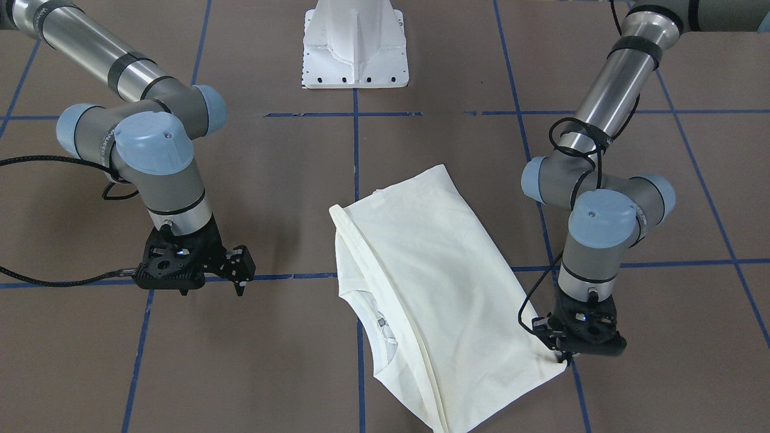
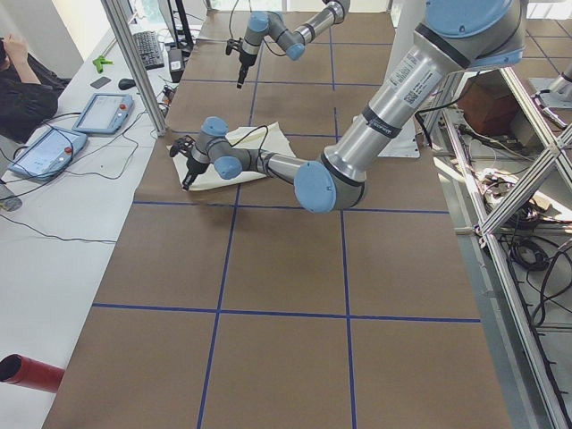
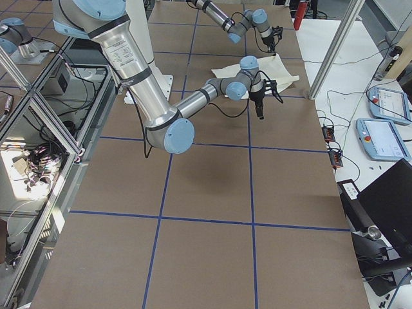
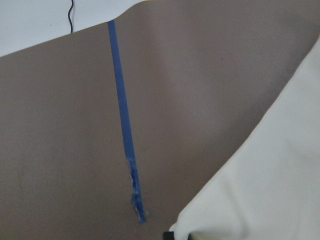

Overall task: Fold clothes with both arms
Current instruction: 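Release the shirt with the left gripper while the right gripper approaches the collar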

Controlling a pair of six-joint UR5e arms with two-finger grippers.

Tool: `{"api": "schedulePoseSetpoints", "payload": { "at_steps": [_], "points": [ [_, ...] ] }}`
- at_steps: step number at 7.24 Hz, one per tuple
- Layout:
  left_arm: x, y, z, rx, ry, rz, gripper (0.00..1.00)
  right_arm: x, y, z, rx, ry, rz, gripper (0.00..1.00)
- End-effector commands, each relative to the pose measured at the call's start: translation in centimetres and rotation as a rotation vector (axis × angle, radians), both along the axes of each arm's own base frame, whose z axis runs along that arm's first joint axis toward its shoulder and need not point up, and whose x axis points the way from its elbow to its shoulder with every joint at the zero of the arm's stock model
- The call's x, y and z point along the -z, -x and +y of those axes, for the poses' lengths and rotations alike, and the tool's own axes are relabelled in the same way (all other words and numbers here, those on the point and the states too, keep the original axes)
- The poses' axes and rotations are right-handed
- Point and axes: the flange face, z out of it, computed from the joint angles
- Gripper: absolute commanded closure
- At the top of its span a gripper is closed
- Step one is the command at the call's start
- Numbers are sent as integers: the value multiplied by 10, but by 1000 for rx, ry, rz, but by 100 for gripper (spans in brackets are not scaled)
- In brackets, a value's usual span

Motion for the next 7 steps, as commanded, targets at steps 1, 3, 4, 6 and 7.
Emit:
{"api": "schedulePoseSetpoints", "payload": {
  "at_steps": [1,3,4,6,7],
  "points": [
    [-20,14,-2,-2,-45,25,1,8,4,3,-2,-2,-13,0],
    [4,21,12,-73,-77,120,0,59,46,0,-87,84,-109,1],
    [6,32,27,-76,-96,142,0,89,84,-2,-118,128,-138,6],
    [10,38,39,-93,-106,165,0,120,143,3,-188,199,-157,23],
    [10,38,39,-93,-105,165,0,121,168,6,-201,206,-132,29]
  ]
}}
